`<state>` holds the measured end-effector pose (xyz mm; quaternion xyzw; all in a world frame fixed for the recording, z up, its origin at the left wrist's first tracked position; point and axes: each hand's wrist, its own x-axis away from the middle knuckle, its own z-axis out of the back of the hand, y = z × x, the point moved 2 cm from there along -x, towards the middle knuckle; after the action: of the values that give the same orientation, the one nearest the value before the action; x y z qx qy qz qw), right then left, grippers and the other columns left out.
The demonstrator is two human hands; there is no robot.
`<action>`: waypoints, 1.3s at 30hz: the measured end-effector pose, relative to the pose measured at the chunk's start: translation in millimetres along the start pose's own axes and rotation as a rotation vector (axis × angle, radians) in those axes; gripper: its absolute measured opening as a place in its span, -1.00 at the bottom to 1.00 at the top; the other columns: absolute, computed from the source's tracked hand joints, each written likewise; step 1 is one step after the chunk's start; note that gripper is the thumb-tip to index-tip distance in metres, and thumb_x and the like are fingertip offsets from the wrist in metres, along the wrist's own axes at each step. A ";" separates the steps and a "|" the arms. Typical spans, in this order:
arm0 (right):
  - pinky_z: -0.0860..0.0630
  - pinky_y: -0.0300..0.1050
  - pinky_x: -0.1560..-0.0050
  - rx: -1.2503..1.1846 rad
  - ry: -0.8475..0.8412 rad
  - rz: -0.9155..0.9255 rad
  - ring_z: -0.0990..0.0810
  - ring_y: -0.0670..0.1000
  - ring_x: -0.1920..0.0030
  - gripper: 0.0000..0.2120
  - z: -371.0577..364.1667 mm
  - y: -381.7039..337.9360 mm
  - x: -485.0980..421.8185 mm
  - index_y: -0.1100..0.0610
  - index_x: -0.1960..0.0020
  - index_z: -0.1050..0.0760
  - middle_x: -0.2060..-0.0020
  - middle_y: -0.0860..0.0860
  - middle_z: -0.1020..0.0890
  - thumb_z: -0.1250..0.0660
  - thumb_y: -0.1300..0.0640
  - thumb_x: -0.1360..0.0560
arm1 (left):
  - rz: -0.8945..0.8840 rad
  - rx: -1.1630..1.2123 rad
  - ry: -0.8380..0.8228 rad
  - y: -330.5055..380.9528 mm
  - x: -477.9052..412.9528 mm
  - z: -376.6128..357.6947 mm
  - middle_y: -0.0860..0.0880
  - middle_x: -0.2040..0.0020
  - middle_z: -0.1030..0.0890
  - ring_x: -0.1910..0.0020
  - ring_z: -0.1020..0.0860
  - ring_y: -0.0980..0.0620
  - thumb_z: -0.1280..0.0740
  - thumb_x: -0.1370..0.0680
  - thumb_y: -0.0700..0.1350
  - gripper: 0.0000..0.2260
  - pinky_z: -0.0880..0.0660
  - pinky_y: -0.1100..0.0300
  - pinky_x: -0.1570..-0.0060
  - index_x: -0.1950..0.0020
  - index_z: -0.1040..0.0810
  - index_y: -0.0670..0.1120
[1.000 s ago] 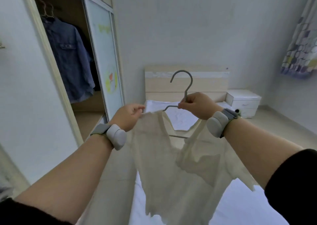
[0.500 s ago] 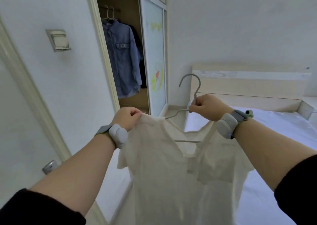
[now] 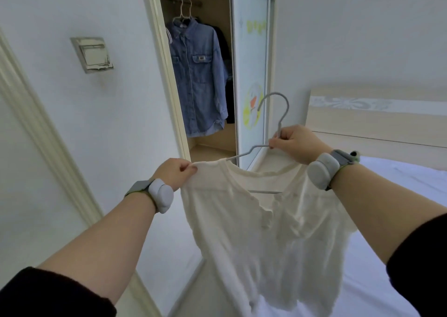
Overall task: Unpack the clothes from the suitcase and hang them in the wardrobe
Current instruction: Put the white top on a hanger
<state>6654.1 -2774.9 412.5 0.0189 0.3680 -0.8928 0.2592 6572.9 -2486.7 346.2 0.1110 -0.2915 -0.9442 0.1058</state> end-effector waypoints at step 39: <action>-0.36 -0.13 0.19 0.264 0.165 -0.303 -0.51 0.09 0.17 -0.61 -93.6 67.3 -293.1 0.13 0.13 -0.55 0.24 0.09 -0.58 -0.15 -0.16 -0.56 | -0.482 0.313 -0.009 -27.1 -389.8 -26.4 0.13 0.37 -0.53 0.35 -0.47 0.12 -0.32 -0.55 -0.03 -0.85 -0.46 0.20 0.19 0.00 -0.62 -0.06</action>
<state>6925.0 -2620.9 366.6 0.0701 0.2662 -0.9575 0.0863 6947.8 -2375.6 367.1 0.1879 -0.3992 -0.8862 -0.1415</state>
